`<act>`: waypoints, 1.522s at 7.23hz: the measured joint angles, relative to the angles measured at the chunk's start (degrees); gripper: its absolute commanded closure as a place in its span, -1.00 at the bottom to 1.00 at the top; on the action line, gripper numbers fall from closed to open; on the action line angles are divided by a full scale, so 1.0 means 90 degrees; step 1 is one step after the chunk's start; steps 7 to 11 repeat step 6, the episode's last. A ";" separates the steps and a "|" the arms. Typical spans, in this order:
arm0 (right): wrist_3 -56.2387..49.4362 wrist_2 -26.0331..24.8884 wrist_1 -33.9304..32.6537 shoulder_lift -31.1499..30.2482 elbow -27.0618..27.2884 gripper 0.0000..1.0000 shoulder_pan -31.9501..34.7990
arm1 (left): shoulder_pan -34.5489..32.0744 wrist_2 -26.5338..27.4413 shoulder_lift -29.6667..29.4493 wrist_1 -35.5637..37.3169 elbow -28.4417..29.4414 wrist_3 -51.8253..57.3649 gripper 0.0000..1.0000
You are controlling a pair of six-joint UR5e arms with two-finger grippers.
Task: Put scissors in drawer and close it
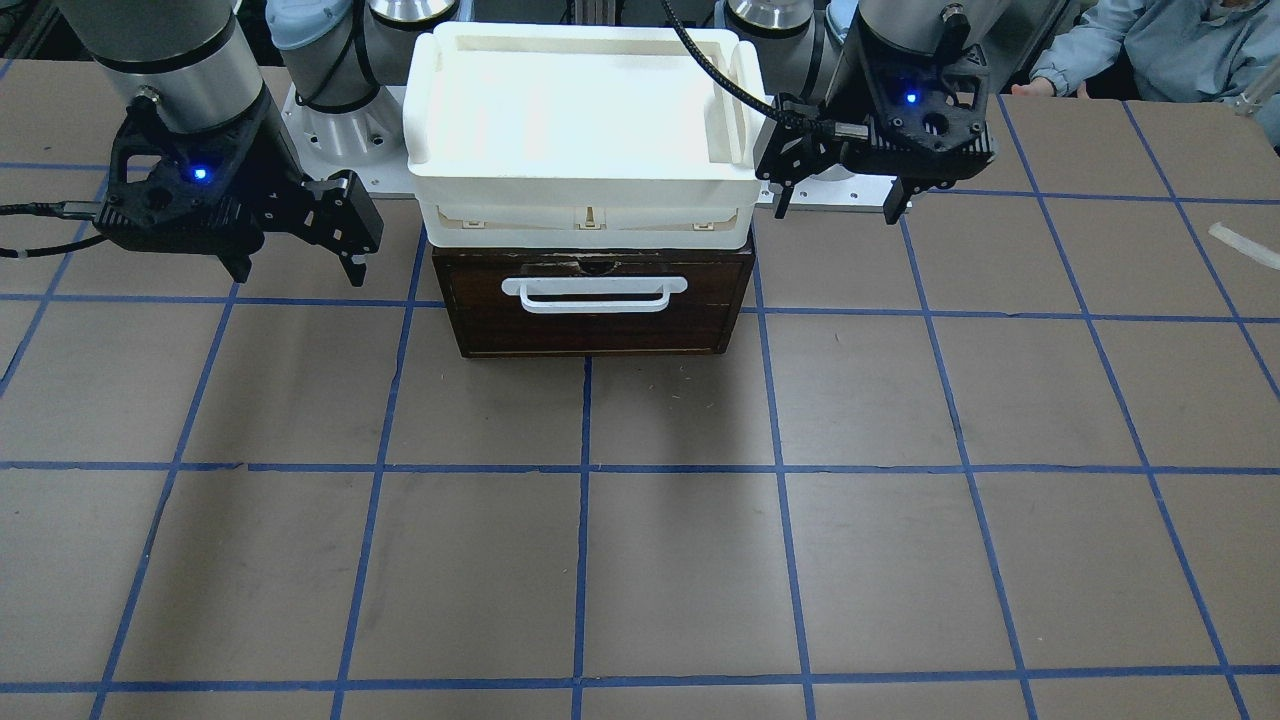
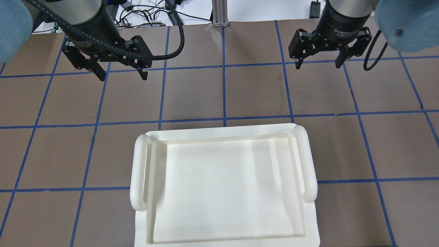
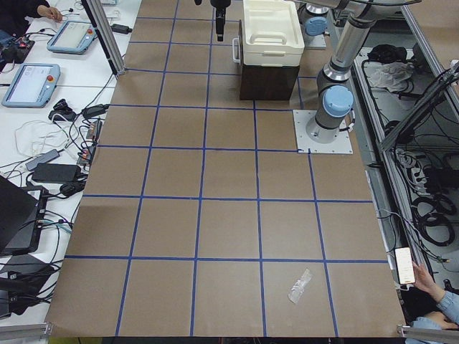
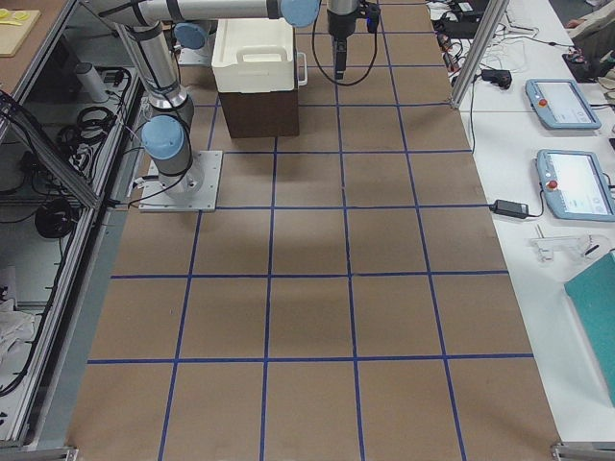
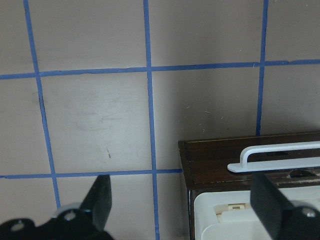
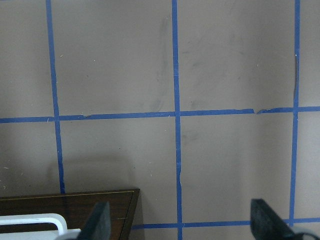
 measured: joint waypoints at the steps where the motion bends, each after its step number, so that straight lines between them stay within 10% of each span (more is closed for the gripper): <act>1: 0.0000 -0.0017 0.0011 0.0003 0.0001 -1.00 -0.0001 | -0.0002 -0.0004 0.0024 -0.0019 -0.0027 -0.0003 -1.00; 11: 0.0026 -0.0064 0.0045 0.0004 0.0010 -1.00 -0.0018 | 0.0027 -0.0025 -0.0003 -0.0028 -0.0073 -0.0064 -1.00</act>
